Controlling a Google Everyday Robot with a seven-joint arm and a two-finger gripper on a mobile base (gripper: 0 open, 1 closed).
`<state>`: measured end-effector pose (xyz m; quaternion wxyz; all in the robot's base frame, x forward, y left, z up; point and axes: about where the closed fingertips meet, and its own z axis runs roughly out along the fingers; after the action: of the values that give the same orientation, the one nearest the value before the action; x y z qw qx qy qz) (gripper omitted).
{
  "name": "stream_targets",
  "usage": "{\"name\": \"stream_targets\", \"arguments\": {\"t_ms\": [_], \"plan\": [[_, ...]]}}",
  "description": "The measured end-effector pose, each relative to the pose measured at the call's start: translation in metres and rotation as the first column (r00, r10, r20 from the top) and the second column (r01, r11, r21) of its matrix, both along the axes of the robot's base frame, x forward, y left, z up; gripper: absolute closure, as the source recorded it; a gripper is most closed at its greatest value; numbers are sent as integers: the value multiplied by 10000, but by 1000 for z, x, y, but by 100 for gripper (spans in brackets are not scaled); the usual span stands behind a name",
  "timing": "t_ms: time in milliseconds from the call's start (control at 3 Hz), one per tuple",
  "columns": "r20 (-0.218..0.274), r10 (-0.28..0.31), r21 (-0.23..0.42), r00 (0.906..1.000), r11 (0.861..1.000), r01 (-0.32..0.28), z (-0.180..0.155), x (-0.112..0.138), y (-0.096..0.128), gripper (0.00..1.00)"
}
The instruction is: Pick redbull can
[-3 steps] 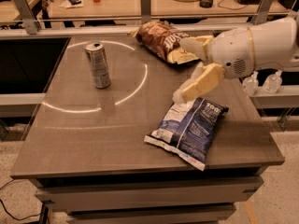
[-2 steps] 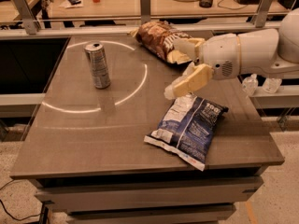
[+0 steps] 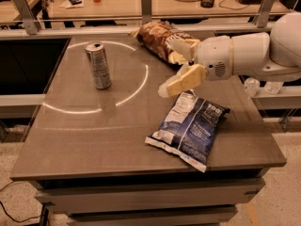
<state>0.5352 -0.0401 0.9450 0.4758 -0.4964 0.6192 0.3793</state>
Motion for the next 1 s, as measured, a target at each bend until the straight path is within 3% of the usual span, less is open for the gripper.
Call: {"name": "stream_targets", "arguments": {"t_ms": [333,1000], "plan": [[71,-27,77,10000,10000,26,-9,4,18,0],[496,-183,511,9986,9986,157,-27,24,81,0]]}}
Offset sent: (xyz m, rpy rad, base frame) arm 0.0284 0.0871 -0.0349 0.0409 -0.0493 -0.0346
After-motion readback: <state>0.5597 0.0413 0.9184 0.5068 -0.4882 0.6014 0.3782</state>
